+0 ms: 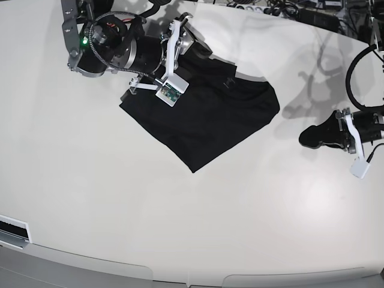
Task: Layout the t-shirt on the table in an organized manner, then fold the t-shirt properly
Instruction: 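Press and adjust the folded bundle's edge with the right gripper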
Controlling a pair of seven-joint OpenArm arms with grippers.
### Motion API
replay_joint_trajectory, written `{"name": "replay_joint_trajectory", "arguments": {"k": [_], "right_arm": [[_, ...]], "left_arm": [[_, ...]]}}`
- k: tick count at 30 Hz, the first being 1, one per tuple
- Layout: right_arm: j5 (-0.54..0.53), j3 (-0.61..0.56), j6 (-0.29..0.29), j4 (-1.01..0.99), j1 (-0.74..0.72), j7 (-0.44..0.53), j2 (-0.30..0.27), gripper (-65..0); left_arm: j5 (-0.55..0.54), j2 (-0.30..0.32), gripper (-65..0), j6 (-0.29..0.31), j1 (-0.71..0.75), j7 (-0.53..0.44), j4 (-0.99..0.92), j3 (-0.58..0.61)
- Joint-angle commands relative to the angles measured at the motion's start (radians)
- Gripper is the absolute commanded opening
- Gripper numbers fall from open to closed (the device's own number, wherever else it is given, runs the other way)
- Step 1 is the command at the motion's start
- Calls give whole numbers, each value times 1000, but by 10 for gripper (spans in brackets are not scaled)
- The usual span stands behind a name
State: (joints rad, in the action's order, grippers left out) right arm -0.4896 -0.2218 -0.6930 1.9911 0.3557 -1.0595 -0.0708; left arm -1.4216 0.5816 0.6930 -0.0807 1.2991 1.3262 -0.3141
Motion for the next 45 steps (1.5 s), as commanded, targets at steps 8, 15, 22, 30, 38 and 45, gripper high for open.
{"name": "replay_joint_trajectory", "arguments": {"k": [8, 15, 22, 30, 38, 45], "right_arm": [[154, -1, 71, -1, 2, 72, -2, -380], [153, -1, 67, -69, 1, 83, -2, -376], [32, -1, -5, -117, -4, 44, -2, -212], [92, -1, 55, -96, -1, 81, 5, -218], [154, -1, 113, -96, -1, 89, 5, -533], [145, -1, 67, -95, -1, 64, 10, -650]], "left_arm": [[-27, 19, -650, 5, -14, -19, 14, -8], [-27, 19, -650, 5, -14, -19, 14, -8], [-27, 19, -650, 5, -14, -19, 14, -8], [-27, 19, -650, 5, -14, -19, 14, -8], [-27, 19, -650, 5, -14, -19, 14, -8], [-27, 19, -650, 5, -14, -19, 14, -8]]}}
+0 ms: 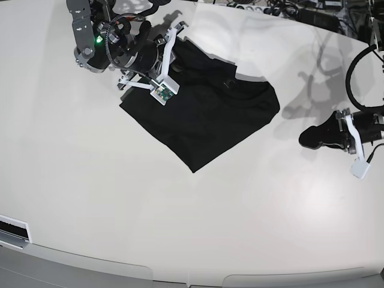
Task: Layout the t-shirt on the table in an organized manner, then fold the t-shirt properly
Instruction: 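Press and adjust the folded bundle's edge with the right gripper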
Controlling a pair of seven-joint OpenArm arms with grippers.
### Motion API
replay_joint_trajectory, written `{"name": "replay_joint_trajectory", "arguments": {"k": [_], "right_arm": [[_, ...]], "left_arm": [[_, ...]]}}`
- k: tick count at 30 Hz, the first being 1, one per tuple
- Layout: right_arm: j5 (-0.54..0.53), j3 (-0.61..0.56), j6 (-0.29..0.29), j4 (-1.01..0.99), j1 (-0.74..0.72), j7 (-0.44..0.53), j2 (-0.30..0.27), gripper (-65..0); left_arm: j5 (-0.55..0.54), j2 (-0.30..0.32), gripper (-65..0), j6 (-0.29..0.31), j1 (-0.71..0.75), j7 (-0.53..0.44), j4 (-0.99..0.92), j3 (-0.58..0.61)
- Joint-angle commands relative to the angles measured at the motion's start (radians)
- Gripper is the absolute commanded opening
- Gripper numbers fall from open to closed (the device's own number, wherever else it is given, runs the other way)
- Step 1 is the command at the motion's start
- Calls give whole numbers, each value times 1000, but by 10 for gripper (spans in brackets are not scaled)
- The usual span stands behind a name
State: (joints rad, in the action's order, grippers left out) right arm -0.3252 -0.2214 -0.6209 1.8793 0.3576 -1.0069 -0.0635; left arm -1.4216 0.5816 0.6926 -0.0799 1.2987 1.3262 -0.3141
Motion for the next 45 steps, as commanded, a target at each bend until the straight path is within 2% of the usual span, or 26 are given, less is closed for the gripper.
{"name": "replay_joint_trajectory", "arguments": {"k": [1, 4, 8, 14, 17, 18, 19, 22, 23, 25, 28, 30, 31, 32, 33, 35, 38, 45], "right_arm": [[-32, -1, -8, 17, -3, -1, 2, -650], [-95, -1, -24, 18, -6, -53, 2, -650], [-211, -1, -77, 45, -5, -117, 2, -650], [-375, -1, -77, 113, -5, -192, 2, -650], [-386, -1, -77, 113, 3, -212, 2, -650], [-377, -1, -77, 113, 6, -211, 2, -631], [-374, -1, -77, 113, 10, -210, 2, -574], [-377, -1, -77, 113, 20, -210, 2, -339], [-381, -1, -77, 113, 24, -210, 2, -282], [-435, -3, -77, 113, 27, -234, -3, -262], [-563, -17, -77, 113, 27, -328, -6, -262], [-576, -21, -77, 113, 24, -329, -6, -266], [-570, -21, -77, 113, 19, -319, -6, -293], [-547, -20, -77, 113, 9, -303, -6, -349], [-515, -20, -77, 113, -6, -283, -6, -432], [-417, -20, -77, 113, -39, -245, -6, -634], [-320, -20, -77, 113, -68, -242, -6, -650], [-322, -20, -77, 113, -43, -278, -6, -650]], "left_arm": [[-27, 19, -650, 6, -15, -19, 14, -8], [-28, 19, -650, 6, -15, -19, 14, -8], [-27, 19, -650, 6, -15, -19, 14, -8], [-27, 19, -650, 6, -14, -19, 14, -8], [-27, 19, -650, 6, -15, -19, 14, -8], [-27, 19, -650, 6, -15, -19, 14, -8], [-28, 19, -650, 6, -15, -19, 14, -8], [-28, 19, -650, 6, -15, -19, 14, -8], [-28, 19, -650, 6, -15, -20, 14, -8], [-28, 19, -650, 6, -15, -19, 14, -8], [-28, 19, -650, 6, -15, -19, 14, -8], [-28, 19, -650, 6, -15, -19, 14, -8], [-29, 19, -650, 6, -15, -19, 14, -8], [-30, 19, -650, 6, -15, -19, 14, -8], [-36, 19, -650, 6, -15, -19, 14, -8], [-40, 19, -650, 6, -15, -18, 14, -8], [-39, 19, -650, 6, -15, -18, 14, -8], [-38, 19, -650, 6, -15, -19, 14, -8]]}}
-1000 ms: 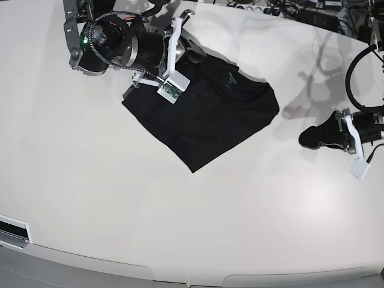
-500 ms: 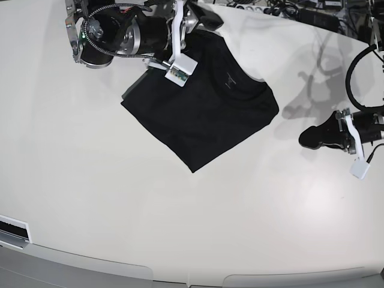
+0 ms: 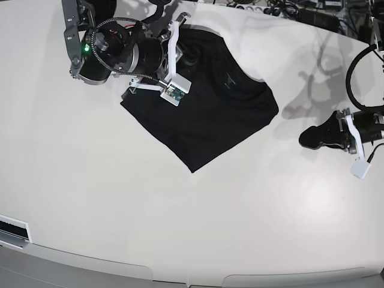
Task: Layout the t-shirt on the table in an organized manner, then fold the t-shirt properly
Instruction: 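Press and adjust the folded bundle's edge with the right gripper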
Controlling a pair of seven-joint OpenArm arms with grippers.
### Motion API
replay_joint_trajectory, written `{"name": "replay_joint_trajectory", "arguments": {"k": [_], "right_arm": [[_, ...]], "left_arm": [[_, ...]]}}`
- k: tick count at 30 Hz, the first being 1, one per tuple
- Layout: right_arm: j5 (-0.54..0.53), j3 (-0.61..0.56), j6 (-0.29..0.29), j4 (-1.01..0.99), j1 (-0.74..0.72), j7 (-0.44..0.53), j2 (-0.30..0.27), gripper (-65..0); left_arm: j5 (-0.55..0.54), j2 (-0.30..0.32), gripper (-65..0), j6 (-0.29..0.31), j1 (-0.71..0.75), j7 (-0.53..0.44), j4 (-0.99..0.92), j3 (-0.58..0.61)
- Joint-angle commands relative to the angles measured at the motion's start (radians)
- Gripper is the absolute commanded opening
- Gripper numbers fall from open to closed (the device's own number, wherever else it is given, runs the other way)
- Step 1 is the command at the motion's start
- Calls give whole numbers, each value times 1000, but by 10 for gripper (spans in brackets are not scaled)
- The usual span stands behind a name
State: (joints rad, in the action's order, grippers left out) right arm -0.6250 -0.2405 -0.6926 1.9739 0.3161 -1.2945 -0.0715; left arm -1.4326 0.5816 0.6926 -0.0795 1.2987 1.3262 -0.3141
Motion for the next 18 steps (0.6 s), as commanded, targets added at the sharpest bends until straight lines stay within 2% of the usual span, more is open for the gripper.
{"name": "replay_joint_trajectory", "arguments": {"k": [1, 7, 10, 14, 16, 18], "right_arm": [[-21, -1, -6, 19, 11, 10, 2, -650], [-28, -11, -6, 19, 106, 9, 2, -650], [-6, -46, -6, 19, 136, 39, 1, -650], [209, -115, -6, 19, 138, 148, 2, -650], [259, -135, -6, 19, 138, 184, 2, -647], [264, -147, -6, 19, 135, 188, 2, -545]], "left_arm": [[-27, 19, -650, 6, -15, -19, 14, -8], [-24, 19, -650, 6, -16, -21, 14, -8], [-24, 19, -650, 6, -16, -35, 14, -8], [-23, 19, -650, 6, -15, -42, 14, -8], [-16, 19, -650, 6, -15, -42, 14, -8], [-17, 19, -650, 6, -16, -42, 14, -8]]}}
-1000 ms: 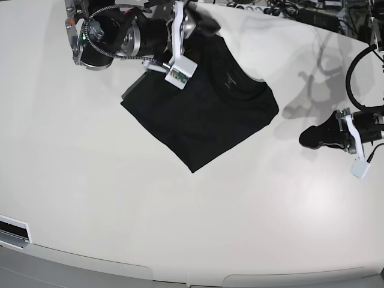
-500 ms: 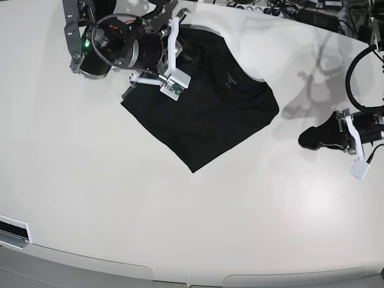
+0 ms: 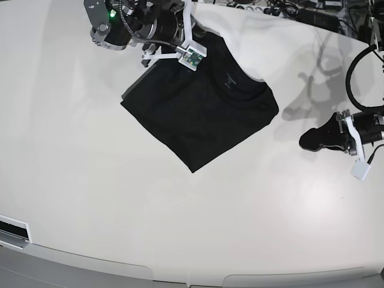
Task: Layout the t-shirt on the table in an organized manner, then fold the t-shirt properly
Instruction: 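Press and adjust the folded bundle's edge with the right gripper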
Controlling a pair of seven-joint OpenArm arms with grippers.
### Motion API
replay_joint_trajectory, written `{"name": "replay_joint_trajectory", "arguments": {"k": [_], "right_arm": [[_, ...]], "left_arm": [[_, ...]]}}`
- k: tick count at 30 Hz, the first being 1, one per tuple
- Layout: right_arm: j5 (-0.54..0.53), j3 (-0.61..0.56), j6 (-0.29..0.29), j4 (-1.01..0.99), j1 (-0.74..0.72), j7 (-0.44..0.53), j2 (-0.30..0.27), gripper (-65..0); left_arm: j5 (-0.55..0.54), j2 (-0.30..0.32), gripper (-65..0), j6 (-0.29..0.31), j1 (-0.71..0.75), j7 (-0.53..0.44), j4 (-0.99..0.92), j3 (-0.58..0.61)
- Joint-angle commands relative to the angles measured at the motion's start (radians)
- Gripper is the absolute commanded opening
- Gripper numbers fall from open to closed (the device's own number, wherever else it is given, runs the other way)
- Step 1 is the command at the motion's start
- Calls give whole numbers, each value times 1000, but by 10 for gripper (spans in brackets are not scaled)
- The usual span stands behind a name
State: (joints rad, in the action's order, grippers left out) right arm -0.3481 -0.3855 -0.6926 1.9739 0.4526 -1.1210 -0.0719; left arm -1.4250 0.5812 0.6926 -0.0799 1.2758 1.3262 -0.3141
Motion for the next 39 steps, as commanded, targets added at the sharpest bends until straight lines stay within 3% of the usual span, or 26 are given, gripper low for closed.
{"name": "replay_joint_trajectory", "arguments": {"k": [1, 7, 12, 16, 23, 26, 29, 30, 33, 36, 39], "right_arm": [[-13, -2, -6, 19, -2, 16, 2, -498], [122, -2, -6, 18, -1, 68, 2, -458], [231, -2, -6, -12, 5, 172, 2, -341], [278, -2, -6, -87, 4, 222, 2, -333], [278, -2, -3, -132, -2, 220, 2, -333], [275, -2, 68, -132, -3, 207, 2, -333], [213, -2, 146, -132, -4, 113, 3, -334], [172, -2, 142, -132, -4, 75, 3, -334], [42, -1, 47, -130, -4, 5, 2, -352], [29, -1, -2, -128, -16, -1, 2, -364], [7, -1, -4, -128, -43, -1, 2, -364]], "left_arm": [[-24, 20, -650, 6, -15, -19, 14, -8], [-24, 19, -650, 6, -15, -19, 14, -8], [-24, 19, -650, 6, -15, -19, 14, -8], [-24, 19, -650, 6, -15, -19, 14, -8], [-25, 19, -650, 6, -15, -19, 14, -8], [-24, 19, -650, 6, -15, -19, 14, -8], [-24, 20, -650, 6, -15, -19, 14, -8], [-24, 20, -650, 6, -15, -19, 14, -8], [-26, 19, -650, 6, -16, -19, 14, -8], [-30, 19, -650, 6, -18, -19, 14, -8], [-35, 19, -650, 6, -18, -19, 14, -8]]}}
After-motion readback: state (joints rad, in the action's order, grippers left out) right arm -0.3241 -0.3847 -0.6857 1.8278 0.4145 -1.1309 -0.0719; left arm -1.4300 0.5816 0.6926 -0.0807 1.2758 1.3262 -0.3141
